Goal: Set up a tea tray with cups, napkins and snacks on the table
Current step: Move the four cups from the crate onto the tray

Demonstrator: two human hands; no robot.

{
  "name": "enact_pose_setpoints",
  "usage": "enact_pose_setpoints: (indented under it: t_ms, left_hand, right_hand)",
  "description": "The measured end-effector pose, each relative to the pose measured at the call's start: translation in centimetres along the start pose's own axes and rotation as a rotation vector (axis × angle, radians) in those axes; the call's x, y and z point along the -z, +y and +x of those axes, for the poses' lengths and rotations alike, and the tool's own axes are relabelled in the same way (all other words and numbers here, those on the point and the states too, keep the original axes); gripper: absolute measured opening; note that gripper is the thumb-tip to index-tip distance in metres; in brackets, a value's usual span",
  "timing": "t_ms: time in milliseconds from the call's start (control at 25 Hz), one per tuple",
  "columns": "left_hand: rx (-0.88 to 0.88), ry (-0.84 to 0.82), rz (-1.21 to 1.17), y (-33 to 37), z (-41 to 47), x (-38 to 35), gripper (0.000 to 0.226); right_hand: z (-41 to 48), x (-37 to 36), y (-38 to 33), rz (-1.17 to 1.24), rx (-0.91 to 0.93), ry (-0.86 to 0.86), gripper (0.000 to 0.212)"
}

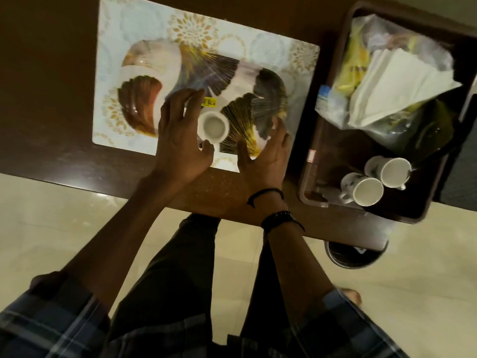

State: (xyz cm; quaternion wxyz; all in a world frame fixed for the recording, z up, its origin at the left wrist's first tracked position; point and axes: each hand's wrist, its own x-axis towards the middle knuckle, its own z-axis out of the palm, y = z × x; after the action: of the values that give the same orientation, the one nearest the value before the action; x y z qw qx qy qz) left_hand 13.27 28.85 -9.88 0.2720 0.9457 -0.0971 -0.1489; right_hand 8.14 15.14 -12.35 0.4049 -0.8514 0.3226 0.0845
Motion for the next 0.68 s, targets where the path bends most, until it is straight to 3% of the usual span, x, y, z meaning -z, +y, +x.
enact_pose_setpoints:
  t_ms: [200, 400, 520, 680]
  left_hand:
    - [-0.101, -0.036, -0.062, 8.3, -0.7, -4.3, 0.078]
    - [-0.165, -0.203, -0.058, 16.0, -2.4, -10.7, 0.084]
    - [-0.188, -0.309, 0.024, 19.6, -3.3, -14.8, 0.102]
    - [-0.170, -0.362, 0.160, 22.6, -3.8, -19.6, 0.112]
  right_hand:
    - [1.2, 8.1, 4.5, 0.050, -0.082, 0.246, 0.068]
    - [3.0, 16.2, 11.3, -0.024, -0.237, 0.373, 0.064]
    - [4.1, 19.3, 14.9, -0.097, -0.387, 0.349, 0.074]
    - [5.5, 20.8, 17.8, 0.037, -0.519, 0.276, 0.098]
